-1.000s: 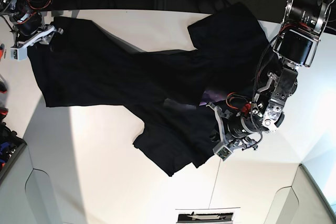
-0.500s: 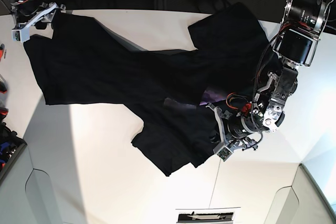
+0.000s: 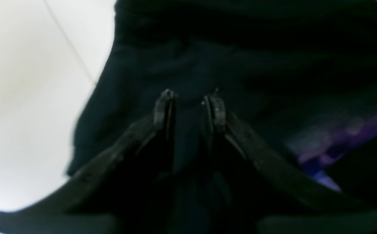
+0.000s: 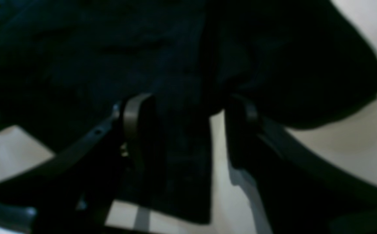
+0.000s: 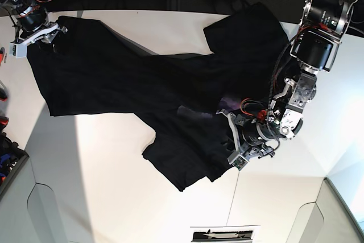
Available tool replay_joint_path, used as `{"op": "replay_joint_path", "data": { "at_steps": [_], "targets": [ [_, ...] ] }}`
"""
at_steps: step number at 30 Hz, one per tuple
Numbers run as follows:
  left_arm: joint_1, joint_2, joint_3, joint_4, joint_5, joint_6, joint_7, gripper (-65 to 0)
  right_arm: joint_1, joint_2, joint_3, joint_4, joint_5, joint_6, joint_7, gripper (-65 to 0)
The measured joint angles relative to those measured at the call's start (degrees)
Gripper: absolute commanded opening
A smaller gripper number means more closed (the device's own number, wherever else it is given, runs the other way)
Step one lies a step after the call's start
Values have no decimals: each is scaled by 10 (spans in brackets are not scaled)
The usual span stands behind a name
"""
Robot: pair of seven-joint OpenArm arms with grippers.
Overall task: Layout the t-shirt on the table in an organized manner, then fold the t-shirt properly
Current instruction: 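Lift and flip the grasped fabric with the left gripper, exposing the print, then release the fabric with the left gripper and lay the shirt flat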
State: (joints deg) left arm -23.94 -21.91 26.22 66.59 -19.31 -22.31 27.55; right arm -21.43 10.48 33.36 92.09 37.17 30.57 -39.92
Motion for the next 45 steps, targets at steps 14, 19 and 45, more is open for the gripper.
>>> {"op": "replay_joint_path", "data": {
  "at_steps": [14, 19, 45],
  "targets": [
    [-36, 64, 0, -118, 57, 22, -54, -467, 3, -30, 1, 22, 21, 8, -37, -650],
    [-90, 63, 0, -199, 76, 57, -62, -467, -2, -33, 28, 90, 12, 7, -93, -650],
    [-186, 45, 0, -318, 77, 84, -28, -467, -82, 16, 163, 149, 70, 7, -105, -303]
  ]
}}
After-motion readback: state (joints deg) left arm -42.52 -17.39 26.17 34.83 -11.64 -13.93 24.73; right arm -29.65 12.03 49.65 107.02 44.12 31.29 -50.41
